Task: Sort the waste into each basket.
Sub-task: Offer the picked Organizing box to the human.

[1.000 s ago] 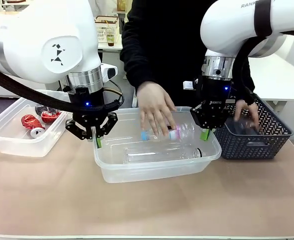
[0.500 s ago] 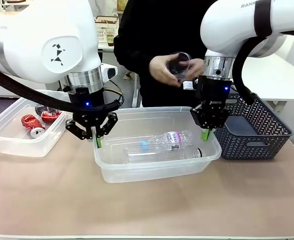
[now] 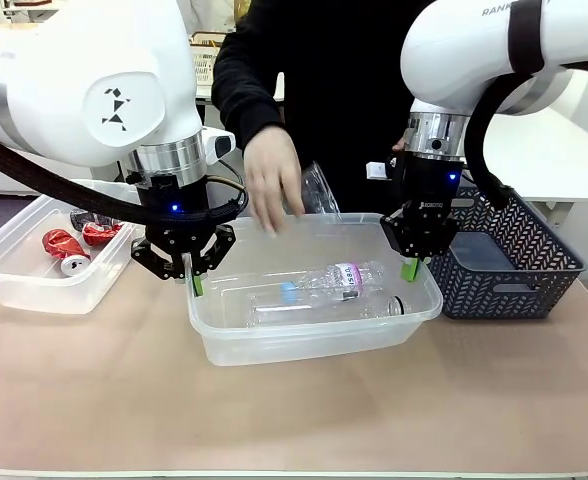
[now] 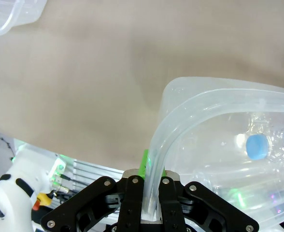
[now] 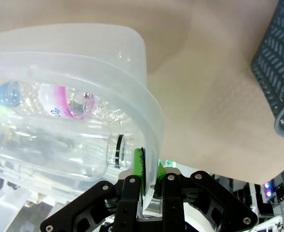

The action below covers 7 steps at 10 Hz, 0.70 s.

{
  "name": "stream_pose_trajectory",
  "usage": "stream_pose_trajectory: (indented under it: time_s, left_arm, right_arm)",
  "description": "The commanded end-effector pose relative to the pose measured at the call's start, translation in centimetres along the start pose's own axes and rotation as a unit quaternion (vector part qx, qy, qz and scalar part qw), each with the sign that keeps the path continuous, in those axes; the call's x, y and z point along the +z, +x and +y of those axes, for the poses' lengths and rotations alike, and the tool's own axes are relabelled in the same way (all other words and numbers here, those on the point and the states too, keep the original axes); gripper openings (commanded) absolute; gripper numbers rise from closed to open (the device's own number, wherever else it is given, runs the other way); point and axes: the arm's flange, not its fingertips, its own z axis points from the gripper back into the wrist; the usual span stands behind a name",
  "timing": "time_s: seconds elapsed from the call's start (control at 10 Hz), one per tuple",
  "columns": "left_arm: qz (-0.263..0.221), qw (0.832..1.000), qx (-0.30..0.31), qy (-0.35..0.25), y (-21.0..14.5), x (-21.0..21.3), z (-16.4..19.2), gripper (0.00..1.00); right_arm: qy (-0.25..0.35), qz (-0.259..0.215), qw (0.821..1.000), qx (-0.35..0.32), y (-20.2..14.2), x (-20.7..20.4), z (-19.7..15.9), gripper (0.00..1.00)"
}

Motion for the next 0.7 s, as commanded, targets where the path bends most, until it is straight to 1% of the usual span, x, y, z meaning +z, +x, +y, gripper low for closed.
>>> stream_pose_trajectory:
  time_s: [0.0,0.6]
  left_arm:
    - [-0.001,1.000,0.010,-0.002,-0.15,0.02,0.09,0.04]
    - [-0.001,1.000,0.010,-0.002,-0.15,0.02,0.09,0.04]
  right_arm:
    - [-0.002,-0.002,1.000,0.000,0.01,0.43,0.36,0.05]
    - [-0.002,-0.002,1.000,0.000,0.01,0.43,0.36,0.05]
